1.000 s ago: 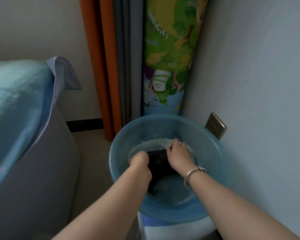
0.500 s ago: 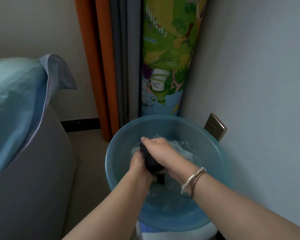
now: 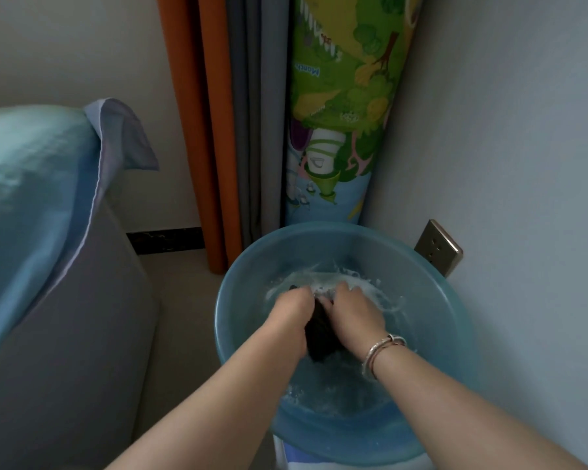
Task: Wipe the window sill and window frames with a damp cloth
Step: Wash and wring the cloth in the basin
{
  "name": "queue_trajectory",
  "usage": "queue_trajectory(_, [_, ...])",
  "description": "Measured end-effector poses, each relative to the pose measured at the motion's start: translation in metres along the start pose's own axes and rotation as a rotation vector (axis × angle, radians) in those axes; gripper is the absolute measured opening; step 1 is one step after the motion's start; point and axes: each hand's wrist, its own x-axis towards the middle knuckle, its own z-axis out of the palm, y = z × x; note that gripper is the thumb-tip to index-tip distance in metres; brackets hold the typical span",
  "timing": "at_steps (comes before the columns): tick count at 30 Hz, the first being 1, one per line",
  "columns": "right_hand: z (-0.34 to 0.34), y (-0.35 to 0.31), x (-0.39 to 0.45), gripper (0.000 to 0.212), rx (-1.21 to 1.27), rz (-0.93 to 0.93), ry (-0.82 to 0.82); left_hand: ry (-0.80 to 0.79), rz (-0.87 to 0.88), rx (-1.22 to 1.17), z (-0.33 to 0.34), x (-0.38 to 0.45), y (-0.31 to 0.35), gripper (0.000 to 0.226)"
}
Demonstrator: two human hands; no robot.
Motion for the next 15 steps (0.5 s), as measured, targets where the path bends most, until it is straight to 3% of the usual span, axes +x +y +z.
queue_trajectory(5, [-0.011,0.019,0.003,0.054,-0.276,0.079,0.033,0.236,0.175,1.036,-0.008,-0.006,-0.004,0.064])
queue_trajectory(8, [-0.003,0.02,0.004,0.056,-0.258,0.044,-0.121,0.111,0.365,1.235,-0.011,-0.014,-0.013,0.088])
queue_trajectory(11, [-0.005,0.009,0.003,0.045,0.144,0.077,-0.284,-0.073,0.432,1.387,-0.014,-0.01,-0.021,0.102])
queue_trajectory(13, [-0.016,-0.002,0.0,0.033,0.625,0.198,-0.345,-0.127,0.429,1.347,-0.016,-0.003,-0.021,0.109])
queue_trajectory(15, [-0.03,-0.01,-0.003,0.03,0.971,0.24,-0.324,-0.085,0.523,1.201,-0.017,0.007,-0.019,0.101])
